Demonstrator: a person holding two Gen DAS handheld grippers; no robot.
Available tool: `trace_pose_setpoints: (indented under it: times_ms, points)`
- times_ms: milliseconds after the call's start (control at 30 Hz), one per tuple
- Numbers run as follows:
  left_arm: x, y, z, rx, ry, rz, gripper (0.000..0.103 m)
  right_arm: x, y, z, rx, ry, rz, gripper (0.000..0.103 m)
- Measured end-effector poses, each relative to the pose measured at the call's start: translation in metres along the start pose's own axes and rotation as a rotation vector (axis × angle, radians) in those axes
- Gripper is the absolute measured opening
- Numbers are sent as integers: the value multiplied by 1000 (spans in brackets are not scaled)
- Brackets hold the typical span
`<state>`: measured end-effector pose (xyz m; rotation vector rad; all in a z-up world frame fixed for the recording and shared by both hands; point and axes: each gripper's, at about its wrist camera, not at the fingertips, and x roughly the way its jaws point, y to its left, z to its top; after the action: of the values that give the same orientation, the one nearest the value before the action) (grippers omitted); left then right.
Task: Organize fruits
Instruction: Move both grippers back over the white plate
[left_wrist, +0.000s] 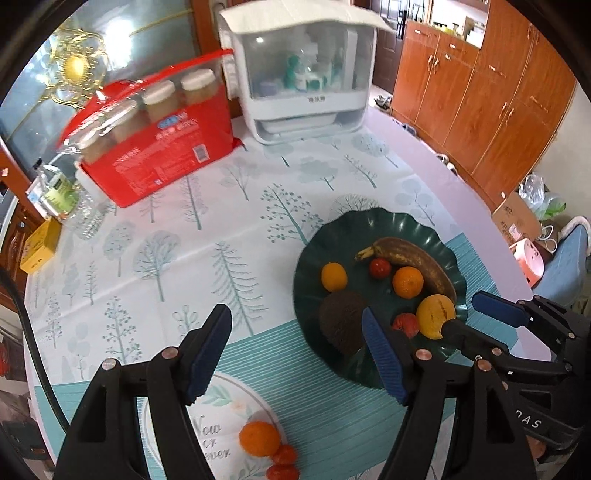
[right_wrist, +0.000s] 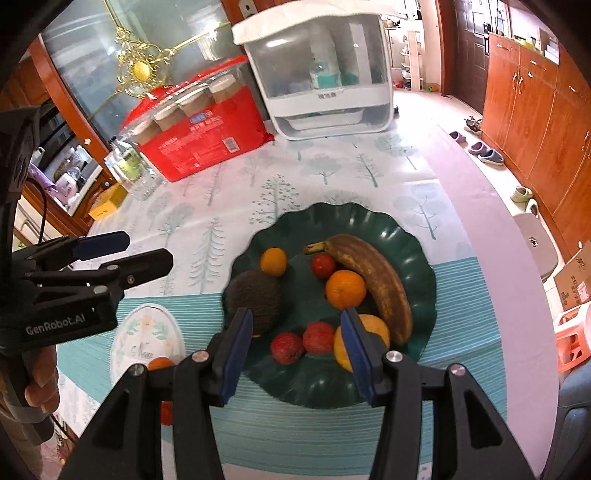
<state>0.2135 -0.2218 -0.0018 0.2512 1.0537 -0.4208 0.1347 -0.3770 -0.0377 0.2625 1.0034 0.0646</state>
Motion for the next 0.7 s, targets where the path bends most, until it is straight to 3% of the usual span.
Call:
trace_pose_setpoints:
  times_ms: [67, 333, 700]
  points:
    - [-11, 6, -3, -8, -15, 0, 73, -7, 7, -1, -11, -15, -9, 56]
    - [-56, 39, -22, -32, -72, 15, 76, -25, 44, -8, -64, -50, -17, 57]
    - [-85, 69, -60, -2, -85, 17, 76, -37, 102, -30, -132, -64, -2, 57]
